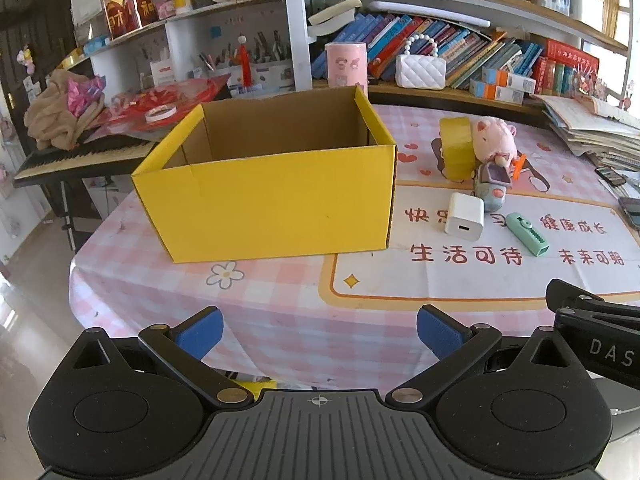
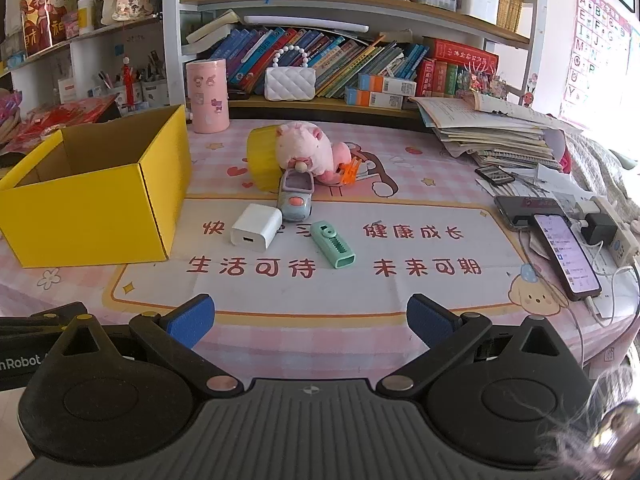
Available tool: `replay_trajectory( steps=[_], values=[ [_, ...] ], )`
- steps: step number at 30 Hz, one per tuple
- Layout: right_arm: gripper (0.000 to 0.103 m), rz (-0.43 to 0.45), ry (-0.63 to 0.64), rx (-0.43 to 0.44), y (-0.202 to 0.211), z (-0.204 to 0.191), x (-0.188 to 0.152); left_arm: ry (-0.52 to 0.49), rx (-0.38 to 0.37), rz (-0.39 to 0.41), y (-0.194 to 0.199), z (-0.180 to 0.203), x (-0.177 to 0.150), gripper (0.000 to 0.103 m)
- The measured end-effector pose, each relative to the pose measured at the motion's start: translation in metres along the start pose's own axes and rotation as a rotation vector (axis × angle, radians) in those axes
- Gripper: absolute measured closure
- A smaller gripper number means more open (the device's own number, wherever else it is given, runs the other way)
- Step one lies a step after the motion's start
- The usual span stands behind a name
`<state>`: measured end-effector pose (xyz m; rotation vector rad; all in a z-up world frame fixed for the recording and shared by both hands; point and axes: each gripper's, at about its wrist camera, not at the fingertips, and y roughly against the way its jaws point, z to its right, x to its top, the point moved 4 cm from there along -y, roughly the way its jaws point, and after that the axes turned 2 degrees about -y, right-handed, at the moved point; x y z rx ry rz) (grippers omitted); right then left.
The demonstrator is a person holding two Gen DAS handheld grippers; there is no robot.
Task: Organize objects
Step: 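Grasp the white charger with the left tool while the right tool grasps the green clip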
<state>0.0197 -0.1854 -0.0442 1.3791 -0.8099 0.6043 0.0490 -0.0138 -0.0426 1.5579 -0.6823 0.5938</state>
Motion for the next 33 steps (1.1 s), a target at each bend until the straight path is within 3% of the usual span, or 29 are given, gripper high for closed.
replay_trajectory(
  steps=[23, 28, 33],
  values=[
    [0.002, -0.040, 0.052, 0.065, -0.049, 0.020, 0.027, 0.059, 0.000, -0.048, -0.036, 0.023, 0.017, 0.000],
    [0.014, -0.050, 0.088, 0.109, -0.069, 0.025, 0.038, 0.084, -0.045, -0.063, -0.046, 0.034, 0.024, 0.000],
    [0.029, -0.059, 0.127, 0.144, -0.092, 0.032, 0.048, 0.075, -0.028, -0.058, -0.054, 0.048, 0.031, 0.000]
  ],
)
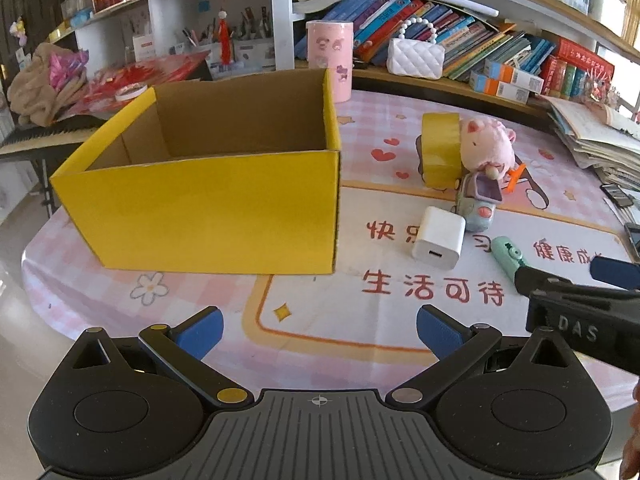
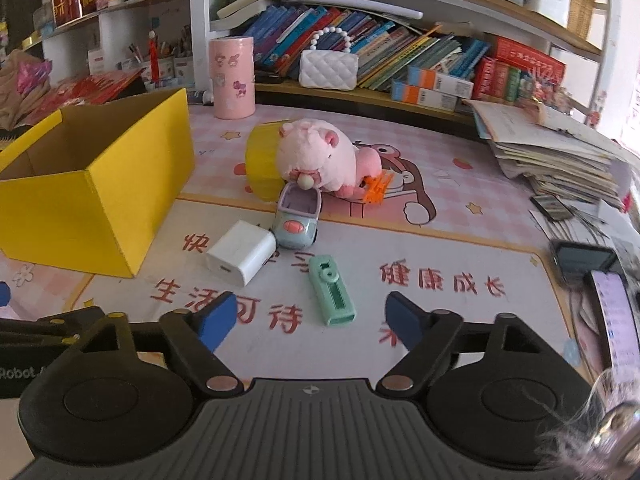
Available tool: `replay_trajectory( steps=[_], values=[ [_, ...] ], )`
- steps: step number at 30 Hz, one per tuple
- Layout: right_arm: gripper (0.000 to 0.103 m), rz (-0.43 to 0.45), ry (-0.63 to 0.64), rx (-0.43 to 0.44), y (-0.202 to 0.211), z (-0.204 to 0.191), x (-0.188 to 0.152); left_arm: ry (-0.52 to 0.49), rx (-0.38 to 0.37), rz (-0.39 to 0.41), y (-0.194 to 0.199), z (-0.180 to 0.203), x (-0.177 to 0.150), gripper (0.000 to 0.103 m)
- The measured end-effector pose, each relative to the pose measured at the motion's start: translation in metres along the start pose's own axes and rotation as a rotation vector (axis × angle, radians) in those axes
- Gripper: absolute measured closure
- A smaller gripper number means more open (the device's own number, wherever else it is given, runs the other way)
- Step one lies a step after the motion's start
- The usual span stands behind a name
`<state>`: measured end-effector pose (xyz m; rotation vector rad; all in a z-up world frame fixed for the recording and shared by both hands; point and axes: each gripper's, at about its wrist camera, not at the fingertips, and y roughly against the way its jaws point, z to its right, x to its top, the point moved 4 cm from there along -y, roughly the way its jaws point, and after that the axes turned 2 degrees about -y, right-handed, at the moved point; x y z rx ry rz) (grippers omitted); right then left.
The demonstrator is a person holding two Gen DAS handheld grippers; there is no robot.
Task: Organize objects
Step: 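Grasp the white charger with the left tool while the right tool grasps the green clip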
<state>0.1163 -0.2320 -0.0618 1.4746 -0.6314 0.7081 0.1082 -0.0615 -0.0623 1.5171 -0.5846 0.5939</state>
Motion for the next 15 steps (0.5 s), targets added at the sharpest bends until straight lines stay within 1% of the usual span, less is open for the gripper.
replay_trajectory(
  steps=[1, 2, 4, 8, 11, 15],
  values=[
    [0.034, -0.004, 0.005, 0.005, -0.005, 0.003, 0.002, 0.008, -0.001, -0.002, -0.002, 0.002, 0.001, 0.000],
    [0.037, -0.011, 0.010, 0.009, -0.010, 0.006, 0.004, 0.015, 0.001, -0.005, -0.003, 0.004, 0.002, 0.000],
    [0.047, -0.029, 0.018, 0.016, -0.022, 0.011, 0.008, 0.026, 0.003, -0.011, -0.006, 0.008, 0.003, 0.000],
    [0.050, -0.051, 0.042, 0.036, -0.045, 0.017, 0.014, 0.064, -0.011, -0.037, -0.011, 0.013, 0.004, 0.000],
    [0.056, -0.058, 0.068, 0.059, -0.059, 0.018, 0.017, 0.076, -0.016, -0.047, -0.014, 0.016, 0.004, 0.000],
    [0.065, -0.105, 0.085, 0.094, -0.078, 0.018, 0.017, 0.074, -0.010, -0.055, -0.017, 0.023, 0.006, 0.000]
  ],
)
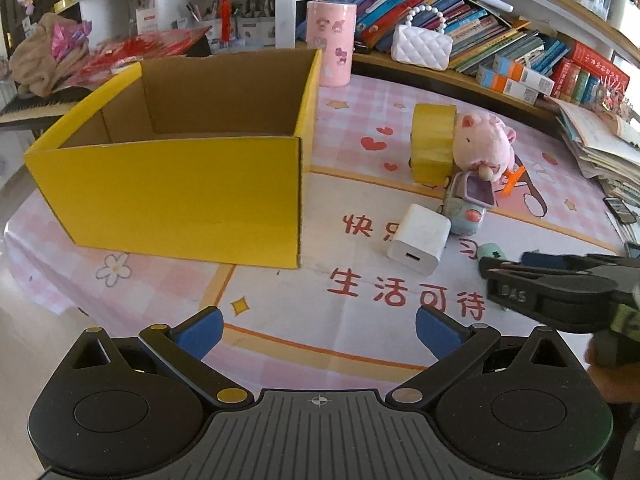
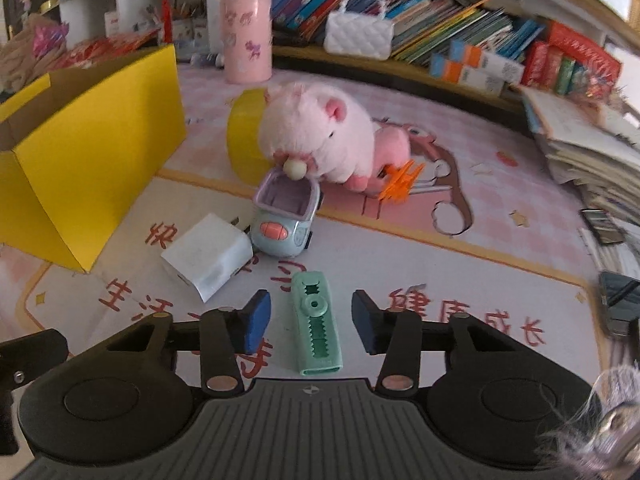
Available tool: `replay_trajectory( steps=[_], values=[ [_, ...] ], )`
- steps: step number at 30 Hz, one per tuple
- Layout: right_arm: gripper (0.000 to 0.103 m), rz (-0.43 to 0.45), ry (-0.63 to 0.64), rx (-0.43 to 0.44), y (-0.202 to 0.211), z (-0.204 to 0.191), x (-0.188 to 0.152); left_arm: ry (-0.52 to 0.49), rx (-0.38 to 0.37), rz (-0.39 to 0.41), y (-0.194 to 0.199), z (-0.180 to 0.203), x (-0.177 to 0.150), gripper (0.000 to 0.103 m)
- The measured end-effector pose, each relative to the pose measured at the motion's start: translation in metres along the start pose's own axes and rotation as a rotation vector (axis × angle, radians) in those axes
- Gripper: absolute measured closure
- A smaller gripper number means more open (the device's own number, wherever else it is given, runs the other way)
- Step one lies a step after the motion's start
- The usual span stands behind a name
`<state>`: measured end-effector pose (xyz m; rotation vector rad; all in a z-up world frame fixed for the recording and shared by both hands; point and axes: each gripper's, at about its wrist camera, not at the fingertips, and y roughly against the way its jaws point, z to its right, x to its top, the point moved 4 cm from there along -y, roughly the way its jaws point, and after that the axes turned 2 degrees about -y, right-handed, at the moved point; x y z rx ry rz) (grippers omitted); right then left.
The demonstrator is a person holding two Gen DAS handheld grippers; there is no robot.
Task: Organize objects
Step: 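Grasp the white charger with the left tool while the right tool grasps the green clip, then carry the charger and clip in both tools over the yellow box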
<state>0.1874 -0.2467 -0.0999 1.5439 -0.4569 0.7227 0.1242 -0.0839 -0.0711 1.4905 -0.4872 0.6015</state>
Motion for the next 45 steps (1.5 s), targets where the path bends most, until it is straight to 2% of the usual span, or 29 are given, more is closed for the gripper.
replay_trajectory(
  steps=[2, 6, 10, 12, 15, 20, 25, 28, 31, 32, 34, 40, 45],
  values=[
    [0.067, -0.021, 0.008, 0.010, -0.007, 0.001, 0.000, -0.001, -0.006, 0.002, -0.001, 0.004, 0.001, 0.001],
    [0.080, -0.053, 0.008, 0.044, -0.016, 0.005, -0.002, -0.015, -0.021, 0.002, -0.005, 0.016, 0.006, 0.005],
    [0.080, -0.063, -0.061, 0.106, -0.013, 0.020, 0.002, -0.053, -0.032, -0.015, -0.016, 0.033, 0.013, 0.027],
    [0.080, -0.040, -0.087, 0.095, -0.004, 0.029, 0.005, -0.068, -0.067, -0.019, -0.023, 0.043, 0.018, 0.035],
    [0.080, -0.002, -0.093, 0.088, 0.008, 0.043, 0.009, -0.093, -0.113, -0.016, -0.035, 0.062, 0.027, 0.035],
    [0.080, 0.054, -0.107, 0.117, 0.025, 0.061, 0.014, -0.156, -0.075, -0.008, -0.060, 0.079, 0.043, 0.036],
    [0.080, 0.084, -0.085, 0.139, 0.036, 0.068, 0.014, -0.185, -0.061, -0.038, -0.085, 0.088, 0.048, 0.036],
    [0.080, 0.076, -0.083, 0.147, 0.037, 0.071, 0.012, -0.205, -0.049, -0.061, -0.096, 0.092, 0.047, 0.044],
    [0.080, 0.071, -0.084, 0.146, 0.038, 0.072, 0.009, -0.196, -0.061, -0.048, -0.100, 0.091, 0.049, 0.048],
    [0.080, 0.068, -0.083, 0.144, 0.039, 0.072, 0.008, -0.192, -0.068, -0.049, -0.100, 0.090, 0.051, 0.055],
    [0.080, 0.068, -0.084, 0.137, 0.042, 0.071, 0.005, -0.199, -0.072, -0.050, -0.099, 0.088, 0.053, 0.062],
    [0.080, 0.064, -0.114, 0.105, 0.050, 0.064, 0.000, -0.111, -0.140, -0.035, -0.071, 0.071, 0.046, 0.062],
    [0.080, 0.049, -0.115, 0.108, 0.057, 0.039, -0.006, -0.054, -0.204, -0.003, -0.031, 0.042, 0.033, 0.062]
  ],
)
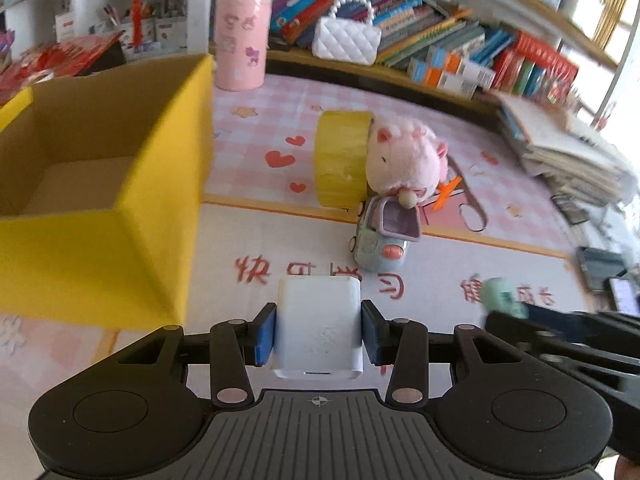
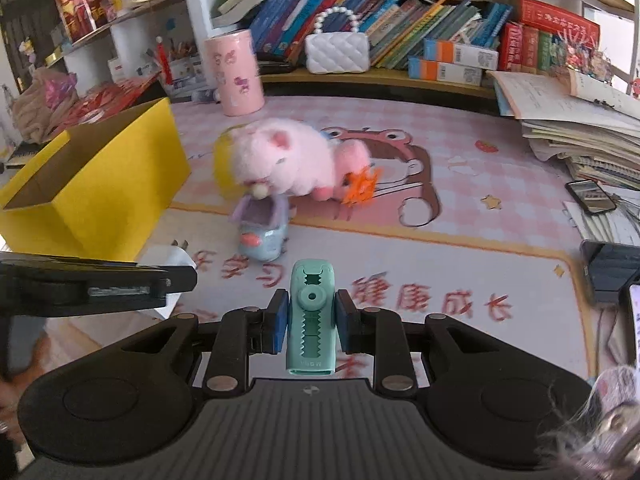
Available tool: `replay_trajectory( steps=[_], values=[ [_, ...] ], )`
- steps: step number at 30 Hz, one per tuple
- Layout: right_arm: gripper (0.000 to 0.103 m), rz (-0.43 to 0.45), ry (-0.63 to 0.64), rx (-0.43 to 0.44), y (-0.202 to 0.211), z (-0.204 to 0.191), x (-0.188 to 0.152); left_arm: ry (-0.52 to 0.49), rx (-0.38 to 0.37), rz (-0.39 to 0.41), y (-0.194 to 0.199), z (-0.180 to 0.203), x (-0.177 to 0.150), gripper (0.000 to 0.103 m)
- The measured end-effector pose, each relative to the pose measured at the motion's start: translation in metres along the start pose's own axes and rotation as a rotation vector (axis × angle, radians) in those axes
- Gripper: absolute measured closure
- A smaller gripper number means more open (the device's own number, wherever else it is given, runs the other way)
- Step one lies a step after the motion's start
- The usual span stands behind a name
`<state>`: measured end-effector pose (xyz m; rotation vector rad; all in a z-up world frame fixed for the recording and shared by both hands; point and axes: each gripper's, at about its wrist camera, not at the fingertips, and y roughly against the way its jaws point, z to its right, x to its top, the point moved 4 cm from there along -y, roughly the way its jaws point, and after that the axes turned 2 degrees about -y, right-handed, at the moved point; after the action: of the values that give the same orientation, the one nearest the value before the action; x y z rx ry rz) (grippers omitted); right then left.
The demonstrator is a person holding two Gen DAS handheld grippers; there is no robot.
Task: Organize objects
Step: 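Carry the charger and clip in both tools over the yellow box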
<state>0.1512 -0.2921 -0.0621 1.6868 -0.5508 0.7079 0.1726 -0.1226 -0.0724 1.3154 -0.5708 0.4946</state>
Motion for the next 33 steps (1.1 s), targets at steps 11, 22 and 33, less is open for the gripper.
replay_trajectory(
  steps=[11, 22, 33],
  values=[
    [0.080, -0.005, 0.090, 0.107, 0.006, -0.116, -0.014, 0.074, 0.066, 0.063, 0.085, -0.089, -0.042, 0.061],
    [0.080, -0.018, 0.175, 0.164, 0.025, -0.224, -0.052, 0.129, 0.145, 0.106, 0.146, -0.168, -0.082, 0.061],
    [0.080, 0.008, 0.158, 0.138, 0.048, -0.271, -0.082, 0.093, 0.112, 0.137, 0.175, -0.197, -0.105, 0.061]
  ],
)
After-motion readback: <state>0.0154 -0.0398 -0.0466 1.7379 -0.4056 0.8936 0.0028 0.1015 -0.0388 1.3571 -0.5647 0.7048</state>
